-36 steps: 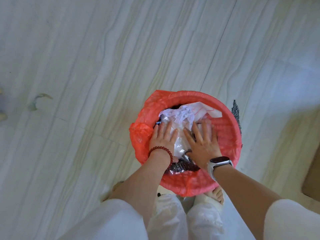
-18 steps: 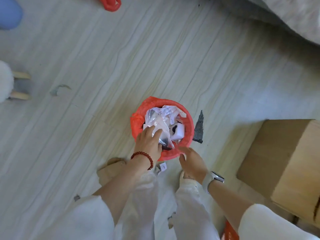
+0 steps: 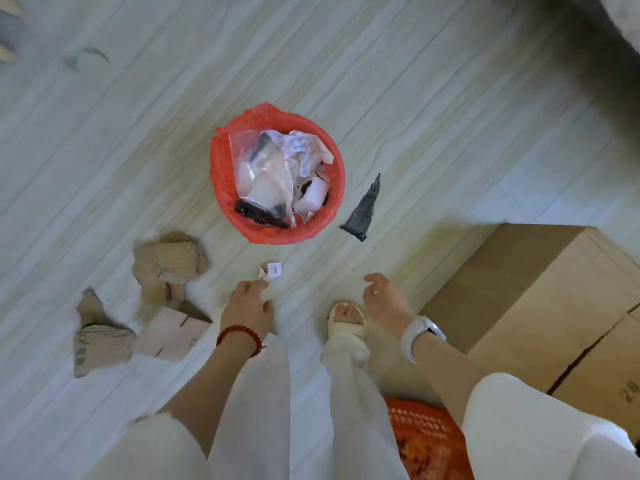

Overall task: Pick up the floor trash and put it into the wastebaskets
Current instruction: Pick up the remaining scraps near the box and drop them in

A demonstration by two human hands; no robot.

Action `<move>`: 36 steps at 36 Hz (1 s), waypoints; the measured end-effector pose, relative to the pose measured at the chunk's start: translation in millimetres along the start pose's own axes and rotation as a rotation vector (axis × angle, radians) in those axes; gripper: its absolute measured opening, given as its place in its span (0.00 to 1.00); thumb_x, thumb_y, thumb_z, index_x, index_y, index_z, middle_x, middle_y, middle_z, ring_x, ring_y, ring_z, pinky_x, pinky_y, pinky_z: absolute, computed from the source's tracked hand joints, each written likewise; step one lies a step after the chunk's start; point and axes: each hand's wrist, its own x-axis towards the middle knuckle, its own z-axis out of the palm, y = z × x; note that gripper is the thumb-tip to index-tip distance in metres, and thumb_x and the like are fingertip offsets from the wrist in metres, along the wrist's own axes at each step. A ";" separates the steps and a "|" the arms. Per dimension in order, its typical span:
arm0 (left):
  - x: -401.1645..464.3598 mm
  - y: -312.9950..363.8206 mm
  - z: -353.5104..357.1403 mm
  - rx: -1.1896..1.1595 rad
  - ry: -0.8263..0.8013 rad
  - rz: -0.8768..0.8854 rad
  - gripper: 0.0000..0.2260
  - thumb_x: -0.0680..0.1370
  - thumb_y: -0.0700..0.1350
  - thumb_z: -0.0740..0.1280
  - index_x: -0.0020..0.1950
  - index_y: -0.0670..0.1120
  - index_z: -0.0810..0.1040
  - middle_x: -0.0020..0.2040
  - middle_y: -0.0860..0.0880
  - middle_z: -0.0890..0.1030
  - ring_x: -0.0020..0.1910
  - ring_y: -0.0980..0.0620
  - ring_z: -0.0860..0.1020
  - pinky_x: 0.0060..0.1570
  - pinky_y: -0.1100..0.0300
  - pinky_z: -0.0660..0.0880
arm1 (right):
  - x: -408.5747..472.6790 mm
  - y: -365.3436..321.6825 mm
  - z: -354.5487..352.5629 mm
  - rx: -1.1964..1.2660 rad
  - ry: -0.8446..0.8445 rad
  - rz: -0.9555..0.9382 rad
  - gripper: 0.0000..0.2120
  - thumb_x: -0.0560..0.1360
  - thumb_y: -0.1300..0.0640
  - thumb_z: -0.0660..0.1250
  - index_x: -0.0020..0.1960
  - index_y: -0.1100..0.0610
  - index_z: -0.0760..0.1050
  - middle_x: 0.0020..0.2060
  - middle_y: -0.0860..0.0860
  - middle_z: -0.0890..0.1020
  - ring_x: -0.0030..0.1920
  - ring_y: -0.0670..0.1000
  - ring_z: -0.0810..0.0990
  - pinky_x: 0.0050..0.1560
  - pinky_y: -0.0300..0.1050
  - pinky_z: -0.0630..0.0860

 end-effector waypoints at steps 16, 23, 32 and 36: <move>179.0 -88.3 171.3 0.143 -0.095 -0.097 0.32 0.77 0.39 0.61 0.75 0.56 0.48 0.76 0.47 0.41 0.74 0.40 0.45 0.66 0.47 0.63 | 249.6 74.1 58.1 -0.568 0.239 -0.207 0.24 0.77 0.62 0.56 0.72 0.56 0.58 0.71 0.57 0.59 0.70 0.59 0.58 0.63 0.52 0.66; 226.2 -137.7 231.3 0.243 0.086 0.012 0.28 0.77 0.40 0.63 0.74 0.54 0.58 0.75 0.43 0.53 0.72 0.36 0.53 0.57 0.42 0.72 | 340.6 82.8 77.4 -0.741 0.301 -0.118 0.37 0.76 0.52 0.62 0.76 0.50 0.42 0.75 0.60 0.43 0.74 0.62 0.47 0.68 0.59 0.60; 195.8 -114.0 214.0 -0.084 0.163 -0.045 0.11 0.79 0.44 0.60 0.59 0.42 0.75 0.53 0.40 0.74 0.46 0.37 0.75 0.40 0.53 0.68 | 282.8 99.0 105.1 -0.897 0.186 -0.189 0.15 0.78 0.64 0.54 0.64 0.63 0.64 0.60 0.61 0.72 0.58 0.62 0.74 0.45 0.51 0.71; 157.9 -83.3 178.0 -0.281 0.138 0.071 0.12 0.78 0.41 0.61 0.61 0.41 0.71 0.58 0.40 0.75 0.52 0.39 0.76 0.47 0.54 0.71 | 220.1 94.2 105.7 -0.619 0.201 -0.166 0.12 0.79 0.59 0.54 0.60 0.62 0.67 0.56 0.58 0.74 0.51 0.62 0.77 0.40 0.47 0.67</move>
